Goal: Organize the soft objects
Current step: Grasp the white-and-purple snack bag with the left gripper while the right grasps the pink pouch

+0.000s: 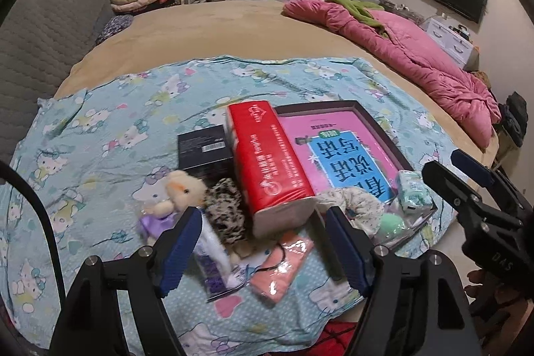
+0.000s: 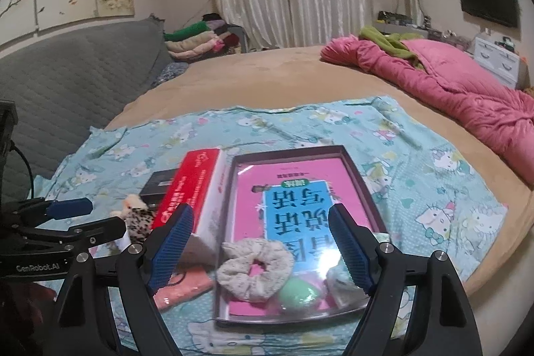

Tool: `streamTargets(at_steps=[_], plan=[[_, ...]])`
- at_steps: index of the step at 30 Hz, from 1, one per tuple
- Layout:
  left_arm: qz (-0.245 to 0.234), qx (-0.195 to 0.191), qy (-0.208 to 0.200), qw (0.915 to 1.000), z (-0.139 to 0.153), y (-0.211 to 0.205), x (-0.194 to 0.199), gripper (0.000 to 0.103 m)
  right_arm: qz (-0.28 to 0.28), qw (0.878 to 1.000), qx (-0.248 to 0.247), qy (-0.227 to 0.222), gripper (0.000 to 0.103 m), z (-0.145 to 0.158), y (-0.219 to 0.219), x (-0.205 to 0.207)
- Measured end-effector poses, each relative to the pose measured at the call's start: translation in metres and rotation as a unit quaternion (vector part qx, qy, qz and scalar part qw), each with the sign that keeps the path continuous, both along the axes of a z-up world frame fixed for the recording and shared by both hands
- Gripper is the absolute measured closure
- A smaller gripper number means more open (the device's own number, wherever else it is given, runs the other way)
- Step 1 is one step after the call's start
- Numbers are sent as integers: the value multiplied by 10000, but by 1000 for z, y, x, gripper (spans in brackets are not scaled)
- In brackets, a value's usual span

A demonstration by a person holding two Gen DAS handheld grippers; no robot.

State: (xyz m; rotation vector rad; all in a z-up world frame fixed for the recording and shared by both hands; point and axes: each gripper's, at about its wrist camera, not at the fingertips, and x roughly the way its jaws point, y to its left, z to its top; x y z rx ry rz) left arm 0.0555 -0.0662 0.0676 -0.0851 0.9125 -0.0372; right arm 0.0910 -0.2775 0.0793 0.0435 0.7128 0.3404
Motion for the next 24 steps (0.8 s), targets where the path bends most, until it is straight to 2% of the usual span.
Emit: streamTargets(at_steps=[15,24], plan=[[871,-126,-39,9961,7,81,-23,27,566,9983,-127,-102,19,11,40,-15],[1193,-199,86,9926,-6,115,-42,27,919,9954,-256,-77,18,6,60,-22]])
